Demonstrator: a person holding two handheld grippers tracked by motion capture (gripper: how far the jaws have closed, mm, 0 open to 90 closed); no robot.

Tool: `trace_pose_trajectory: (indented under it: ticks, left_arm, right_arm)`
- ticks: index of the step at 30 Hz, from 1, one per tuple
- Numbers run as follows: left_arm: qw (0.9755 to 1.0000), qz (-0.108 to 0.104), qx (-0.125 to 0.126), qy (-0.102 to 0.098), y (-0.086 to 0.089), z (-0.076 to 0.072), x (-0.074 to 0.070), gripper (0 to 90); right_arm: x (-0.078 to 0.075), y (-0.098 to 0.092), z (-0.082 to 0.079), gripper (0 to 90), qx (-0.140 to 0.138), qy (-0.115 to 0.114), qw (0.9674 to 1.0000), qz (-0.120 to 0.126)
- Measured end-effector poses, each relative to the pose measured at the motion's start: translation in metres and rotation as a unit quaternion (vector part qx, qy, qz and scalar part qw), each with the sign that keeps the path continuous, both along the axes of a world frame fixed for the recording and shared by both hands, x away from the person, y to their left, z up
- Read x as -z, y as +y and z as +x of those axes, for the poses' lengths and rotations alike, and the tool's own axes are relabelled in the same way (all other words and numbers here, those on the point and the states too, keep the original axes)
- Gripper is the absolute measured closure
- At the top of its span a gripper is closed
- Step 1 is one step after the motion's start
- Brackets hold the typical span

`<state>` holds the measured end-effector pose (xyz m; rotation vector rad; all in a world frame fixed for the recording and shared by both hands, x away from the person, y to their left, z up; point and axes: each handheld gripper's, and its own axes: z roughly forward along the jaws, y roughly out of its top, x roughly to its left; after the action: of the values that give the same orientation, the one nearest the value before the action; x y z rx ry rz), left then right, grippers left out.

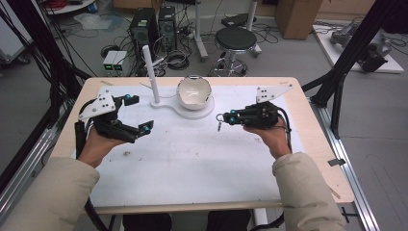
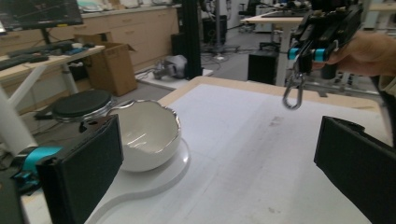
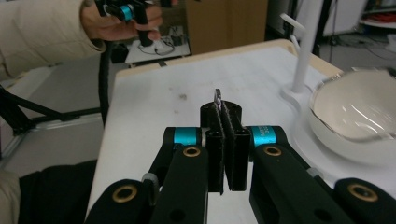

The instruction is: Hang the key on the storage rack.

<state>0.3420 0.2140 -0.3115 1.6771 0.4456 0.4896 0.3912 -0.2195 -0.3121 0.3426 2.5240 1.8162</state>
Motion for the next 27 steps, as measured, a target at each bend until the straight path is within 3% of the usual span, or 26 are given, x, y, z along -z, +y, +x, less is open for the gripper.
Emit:
trace_pose_trajectory:
  ticks: [4,7,8,13,15,26,27]
  left_arm:
    - [0.9996,0.003,0.027,0.008,-0.010,0.009,-0.010,1.7]
    - [0.9982,0.008,0.058,0.012,-0.024,0.016,-0.017,1.7]
    - [0.9982,0.008,0.058,0.012,-0.024,0.016,-0.017,1.7]
    - [0.9941,0.009,0.104,0.030,-0.043,0.020,-0.018,1.7]
    - [0.9911,0.014,0.127,0.037,-0.048,0.021,-0.018,1.7]
    - [0.9871,0.037,0.150,0.044,-0.065,0.025,-0.018,3.2]
    - [0.9859,0.038,0.155,0.050,-0.067,0.025,-0.017,3.6]
  right_arm:
    - [-0.004,0.023,0.000,88.8,-0.020,-0.006,0.9996,0.017]
    - [-0.007,0.038,0.000,88.8,-0.033,-0.009,0.9992,0.019]
    - [-0.007,0.043,0.000,88.8,-0.037,-0.009,0.9991,0.020]
    - [-0.008,0.058,0.000,88.8,-0.050,-0.010,0.9980,0.037]
    - [-0.008,0.062,-0.001,88.8,-0.055,-0.011,0.9976,0.041]
    - [-0.006,0.077,0.002,88.8,-0.069,-0.006,0.9962,0.052]
    - [-0.006,0.078,0.002,88.7,-0.068,-0.005,0.9965,0.049]
